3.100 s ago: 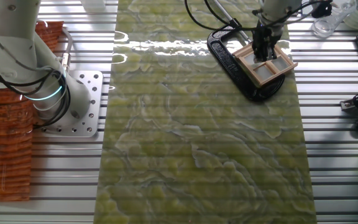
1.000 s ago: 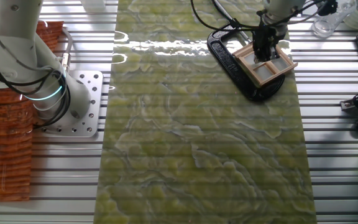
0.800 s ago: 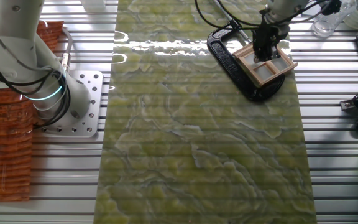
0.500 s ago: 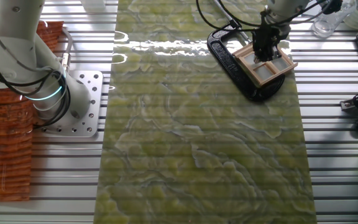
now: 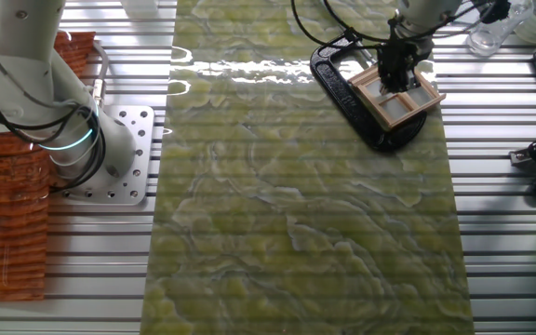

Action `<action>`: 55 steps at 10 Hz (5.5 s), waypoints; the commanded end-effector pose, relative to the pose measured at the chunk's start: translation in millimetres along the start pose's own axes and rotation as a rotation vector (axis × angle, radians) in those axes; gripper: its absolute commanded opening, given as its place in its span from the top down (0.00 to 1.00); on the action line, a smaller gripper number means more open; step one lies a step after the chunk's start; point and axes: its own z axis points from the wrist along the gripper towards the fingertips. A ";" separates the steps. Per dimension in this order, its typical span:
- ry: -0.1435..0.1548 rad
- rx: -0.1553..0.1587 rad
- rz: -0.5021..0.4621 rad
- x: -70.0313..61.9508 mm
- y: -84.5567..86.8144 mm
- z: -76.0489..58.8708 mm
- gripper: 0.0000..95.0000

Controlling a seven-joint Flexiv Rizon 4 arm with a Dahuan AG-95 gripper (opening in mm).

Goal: Open a sliding window

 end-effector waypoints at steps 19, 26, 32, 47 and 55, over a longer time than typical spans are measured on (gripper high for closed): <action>0.000 0.003 0.006 -0.9 0.8 4.1 1.00; 0.000 -0.002 -0.008 -0.7 -0.3 7.1 1.00; 0.000 -0.002 -0.004 -0.8 -0.5 7.7 1.00; 0.001 0.004 -0.007 -0.7 -2.1 9.5 1.00; 0.002 0.005 -0.011 -0.6 -6.7 9.3 1.00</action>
